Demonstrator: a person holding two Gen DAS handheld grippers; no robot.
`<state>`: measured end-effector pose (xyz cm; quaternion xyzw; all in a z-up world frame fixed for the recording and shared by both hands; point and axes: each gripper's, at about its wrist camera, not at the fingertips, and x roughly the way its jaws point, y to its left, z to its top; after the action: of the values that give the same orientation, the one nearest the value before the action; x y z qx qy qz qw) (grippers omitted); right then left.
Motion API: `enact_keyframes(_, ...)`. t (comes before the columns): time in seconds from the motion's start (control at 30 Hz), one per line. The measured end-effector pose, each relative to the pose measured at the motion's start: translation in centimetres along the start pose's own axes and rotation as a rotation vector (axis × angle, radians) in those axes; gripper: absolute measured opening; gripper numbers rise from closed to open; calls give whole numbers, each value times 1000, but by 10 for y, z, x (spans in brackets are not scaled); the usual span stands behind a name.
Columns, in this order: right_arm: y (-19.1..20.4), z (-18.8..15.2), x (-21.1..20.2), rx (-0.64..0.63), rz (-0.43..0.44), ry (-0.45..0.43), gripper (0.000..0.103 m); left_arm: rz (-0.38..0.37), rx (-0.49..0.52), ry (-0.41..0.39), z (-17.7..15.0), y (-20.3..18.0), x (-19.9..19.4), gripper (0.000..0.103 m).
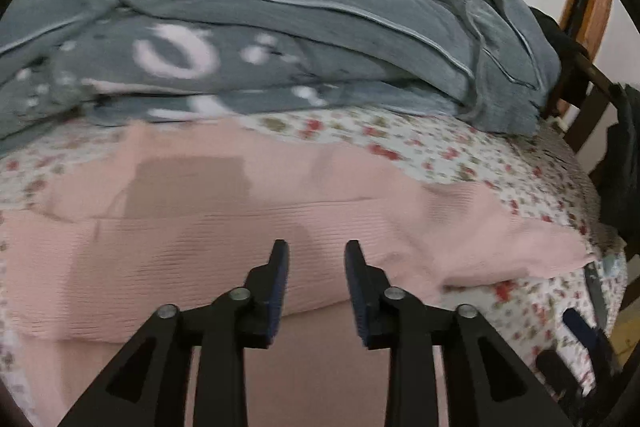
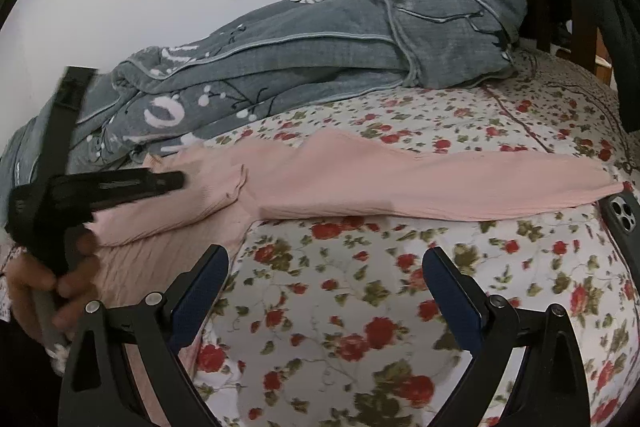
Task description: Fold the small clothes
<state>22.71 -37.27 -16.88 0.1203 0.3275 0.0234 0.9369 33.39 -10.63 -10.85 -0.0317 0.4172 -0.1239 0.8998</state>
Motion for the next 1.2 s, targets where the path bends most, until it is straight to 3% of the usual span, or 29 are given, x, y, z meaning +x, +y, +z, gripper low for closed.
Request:
enact_keyframes(0.03, 3, 0, 1, -8, 3, 3, 97, 20, -13, -11, -1, 13, -6, 48)
enact_keyframes(0.07, 7, -1, 2, -18, 8, 2, 97, 48, -36, -40, -6, 33, -18, 63)
enact_keyframes(0.1, 11, -2, 2, -27, 13, 0, 97, 61, -48, -56, -5, 45, -20, 66)
enact_keyframes(0.17, 18, -4, 4, -40, 25, 3, 97, 122, -75, -94, -13, 81, -36, 66)
enact_keyframes(0.3, 34, 0, 11, -45, 94, 14, 97, 273, -123, -98, -31, 149, -55, 66)
enact_keyframes(0.47, 62, 23, 29, -93, 126, 29, 78, 359, -204, -89, -45, 213, -58, 66)
enact_keyframes(0.57, 81, 37, 47, -166, 79, 41, 63, 346, -236, -80, -44, 234, -53, 66)
enact_keyframes(0.7, 94, 40, 80, -207, 60, 96, 63, 304, -235, -85, -44, 238, -45, 66)
enact_keyframes(0.8, 93, 45, 109, -156, 78, 171, 62, 295, -210, -75, -50, 233, -43, 66)
enact_keyframes(0.9, 91, 47, 133, -135, 96, 223, 49, 278, -205, -107, -54, 229, -47, 71)
enact_keyframes(0.97, 89, 41, 136, -138, 89, 206, 24, 257, -220, -114, -55, 233, -47, 72)
enact_keyframes(1.0, 88, 41, 132, -138, 94, 186, 18, 243, -235, -111, -56, 236, -46, 72)
enact_keyframes(1.03, 87, 42, 126, -131, 130, 163, 4, 235, -246, -112, -56, 239, -46, 72)
enact_keyframes(1.2, 67, 45, 95, -74, 189, 55, 2, 200, -286, -145, -58, 245, -51, 72)
